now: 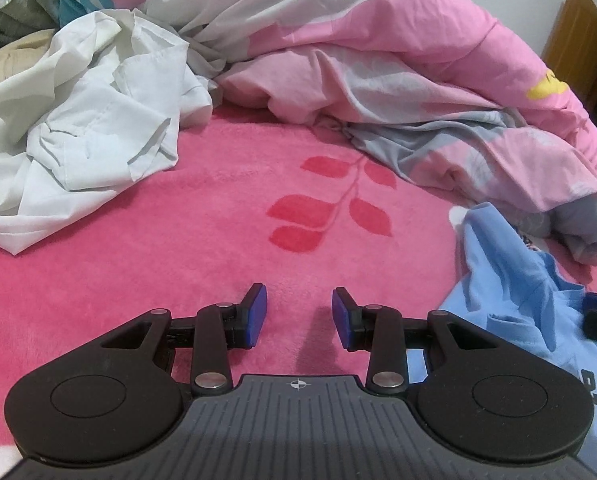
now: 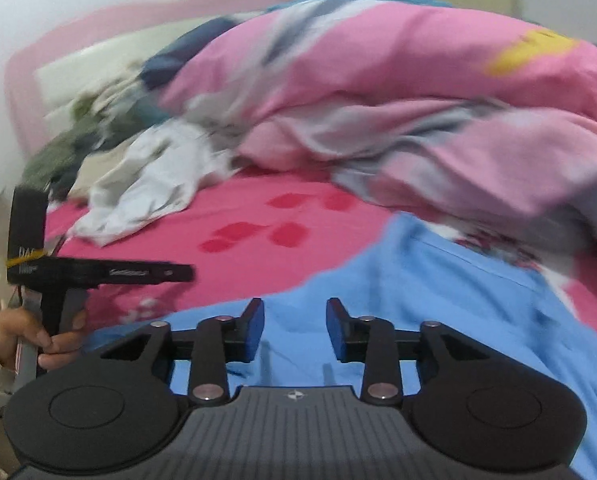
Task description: Fold clothes
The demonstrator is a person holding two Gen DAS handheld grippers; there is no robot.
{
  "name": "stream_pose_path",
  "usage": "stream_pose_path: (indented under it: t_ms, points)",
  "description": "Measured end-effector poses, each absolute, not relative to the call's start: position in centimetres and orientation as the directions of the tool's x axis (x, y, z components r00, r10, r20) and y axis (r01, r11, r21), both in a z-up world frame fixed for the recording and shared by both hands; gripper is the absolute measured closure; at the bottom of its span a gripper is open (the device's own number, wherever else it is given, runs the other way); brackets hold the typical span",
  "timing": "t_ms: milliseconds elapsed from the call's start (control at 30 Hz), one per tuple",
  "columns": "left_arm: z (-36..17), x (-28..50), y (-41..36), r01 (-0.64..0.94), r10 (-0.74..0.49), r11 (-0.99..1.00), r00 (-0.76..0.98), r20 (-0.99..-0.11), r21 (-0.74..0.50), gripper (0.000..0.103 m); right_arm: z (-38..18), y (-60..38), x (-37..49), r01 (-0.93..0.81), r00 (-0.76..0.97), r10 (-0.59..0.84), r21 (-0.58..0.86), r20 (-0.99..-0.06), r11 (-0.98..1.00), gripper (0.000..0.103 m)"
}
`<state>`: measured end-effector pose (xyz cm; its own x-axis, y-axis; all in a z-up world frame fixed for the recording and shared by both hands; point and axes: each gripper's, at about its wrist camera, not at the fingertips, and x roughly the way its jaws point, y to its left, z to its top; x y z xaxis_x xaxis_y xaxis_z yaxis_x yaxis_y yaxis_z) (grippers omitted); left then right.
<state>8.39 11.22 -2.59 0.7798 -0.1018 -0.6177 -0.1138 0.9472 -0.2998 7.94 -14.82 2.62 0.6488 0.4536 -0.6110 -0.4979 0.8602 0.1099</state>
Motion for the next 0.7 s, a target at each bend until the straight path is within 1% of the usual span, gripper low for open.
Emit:
stream_pose_path:
  t_ms: [133, 167, 200, 233, 267, 300, 400, 533, 700]
  points:
    - [-2.5, 8.4, 11.5, -0.109, -0.113, 0.944, 0.783, -0.612, -0.313, 0.067, 0.9, -11.7, 9.8, -0.529, 0.616, 0.445, 0.077, -0.65, 0.845, 0.066]
    - [-2.5, 8.4, 11.6, -0.107, -0.116, 0.942, 0.784, -0.609, -0.317, 0.067, 0.4, -11.4, 10.0, -0.535, 0.601, 0.443, 0.077, -0.665, 0.841, 0.069]
    - [-2.4, 8.4, 11.6, -0.104, -0.122, 0.94, 0.786, -0.607, -0.324, 0.067, 0.0, -11.1, 10.0, -0.546, 0.582, 0.442, 0.075, -0.682, 0.835, 0.074]
    - [-2.3, 8.4, 11.7, -0.101, -0.127, 0.939, 0.787, -0.604, -0.33, 0.067, -0.3, -10.9, 9.8, -0.558, 0.568, 0.442, 0.071, -0.694, 0.827, 0.087]
    - [-2.2, 8.3, 11.7, -0.098, -0.134, 0.936, 0.79, -0.599, -0.338, 0.067, -0.2, -10.9, 9.1, -0.572, 0.565, 0.447, 0.061, -0.693, 0.818, 0.094]
    - [-2.2, 8.2, 11.8, -0.093, -0.14, 0.934, 0.793, -0.593, -0.346, 0.067, -0.2, -10.9, 8.3, -0.587, 0.562, 0.453, 0.052, -0.692, 0.808, 0.095]
    - [-1.8, 8.0, 11.7, -0.065, -0.164, 0.932, 0.802, -0.575, -0.356, 0.067, 0.7, -11.4, 5.9, -0.628, 0.559, 0.489, 0.043, -0.669, 0.777, 0.095]
    - [-1.1, 7.4, 11.0, 0.007, -0.219, 0.93, 0.811, -0.542, -0.367, 0.067, 2.2, -12.3, 2.4, -0.652, 0.571, 0.49, -0.002, -0.658, 0.758, 0.094]
    - [-0.2, 6.4, 9.4, 0.16, -0.327, 0.921, 0.814, -0.48, -0.356, 0.067, 2.1, -13.9, -0.1, -0.654, 0.54, 0.455, -0.012, -0.708, 0.756, 0.094]
